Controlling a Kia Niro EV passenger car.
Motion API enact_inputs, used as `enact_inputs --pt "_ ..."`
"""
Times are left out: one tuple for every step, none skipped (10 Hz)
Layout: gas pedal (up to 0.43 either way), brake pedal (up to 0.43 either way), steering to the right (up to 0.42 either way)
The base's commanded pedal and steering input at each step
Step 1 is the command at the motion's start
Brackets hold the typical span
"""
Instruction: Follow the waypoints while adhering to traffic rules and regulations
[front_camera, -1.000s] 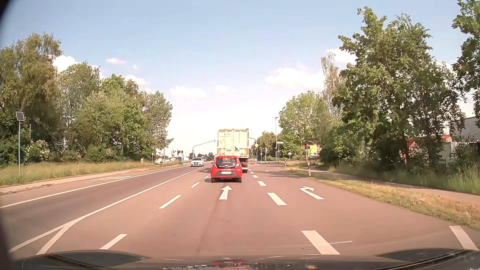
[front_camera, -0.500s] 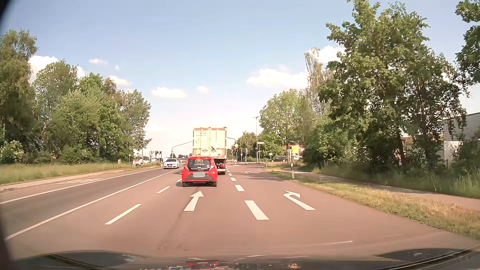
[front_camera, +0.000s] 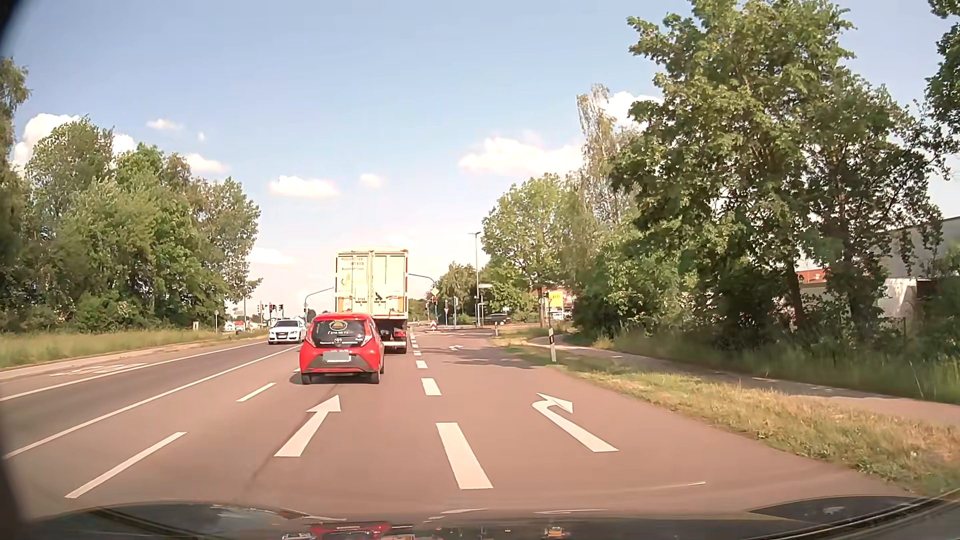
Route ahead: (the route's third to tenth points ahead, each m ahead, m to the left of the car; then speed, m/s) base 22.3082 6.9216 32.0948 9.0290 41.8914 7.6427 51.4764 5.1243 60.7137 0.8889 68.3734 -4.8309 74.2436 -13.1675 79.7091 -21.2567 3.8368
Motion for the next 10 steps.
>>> enact_inputs --pt "0.047 0.018 0.076" --pt "0.059 0.018 0.064" --pt "0.067 0.018 0.049" --pt "0.110 0.018 0.036" --pt "0.130 0.012 0.025" --pt "0.150 0.018 0.011" --pt "0.150 0.018 -0.004" --pt "0.150 0.012 -0.012" --pt "0.150 0.018 -0.005" --pt "0.138 0.018 -0.011"
